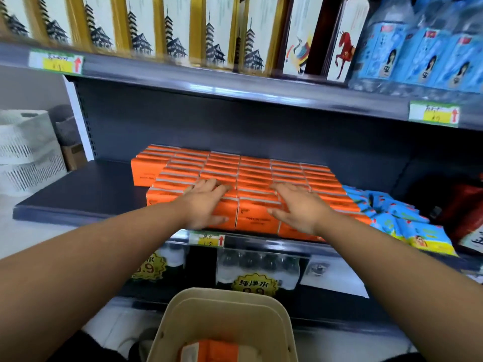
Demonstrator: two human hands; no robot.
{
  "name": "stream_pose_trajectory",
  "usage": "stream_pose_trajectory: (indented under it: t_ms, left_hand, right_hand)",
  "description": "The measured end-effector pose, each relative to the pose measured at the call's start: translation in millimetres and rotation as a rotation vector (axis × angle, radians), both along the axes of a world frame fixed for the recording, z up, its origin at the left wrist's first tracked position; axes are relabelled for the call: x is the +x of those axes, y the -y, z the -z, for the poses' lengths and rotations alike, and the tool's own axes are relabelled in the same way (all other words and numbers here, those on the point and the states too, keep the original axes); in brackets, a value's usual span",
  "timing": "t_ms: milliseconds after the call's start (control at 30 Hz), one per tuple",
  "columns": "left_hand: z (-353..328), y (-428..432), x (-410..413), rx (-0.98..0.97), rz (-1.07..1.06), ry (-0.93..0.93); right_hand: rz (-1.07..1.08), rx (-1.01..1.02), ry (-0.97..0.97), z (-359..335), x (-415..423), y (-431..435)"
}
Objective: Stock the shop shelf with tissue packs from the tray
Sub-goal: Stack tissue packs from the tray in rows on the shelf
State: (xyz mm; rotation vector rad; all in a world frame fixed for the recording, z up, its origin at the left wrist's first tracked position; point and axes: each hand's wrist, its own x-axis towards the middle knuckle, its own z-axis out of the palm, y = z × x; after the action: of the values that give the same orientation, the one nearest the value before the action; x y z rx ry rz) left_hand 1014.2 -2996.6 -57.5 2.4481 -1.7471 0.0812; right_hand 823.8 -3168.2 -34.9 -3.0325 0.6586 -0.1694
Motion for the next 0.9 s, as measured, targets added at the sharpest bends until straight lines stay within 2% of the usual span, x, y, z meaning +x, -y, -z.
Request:
stream_pose_trajectory:
  t_ms: [200,367,600,900]
  left_hand:
    - [53,-10,-25,0.054,0.184,-0.021]
    - [107,-13,-36,0.092,0.236,-0.073]
    - [162,-10,-42,0.210,0.147,-0.154]
    - [248,-32,-48,0.328,0.013,-0.401]
  right_hand:
    - [-0.008,0.020,0.004,42,-21,-21]
    - [-0.022,0.059,0.011,94,-27,-31]
    - [-0.049,0.169,-0.037,170,-33,-44]
    - [0.061,0.356,-0.235,266,-53,-74]
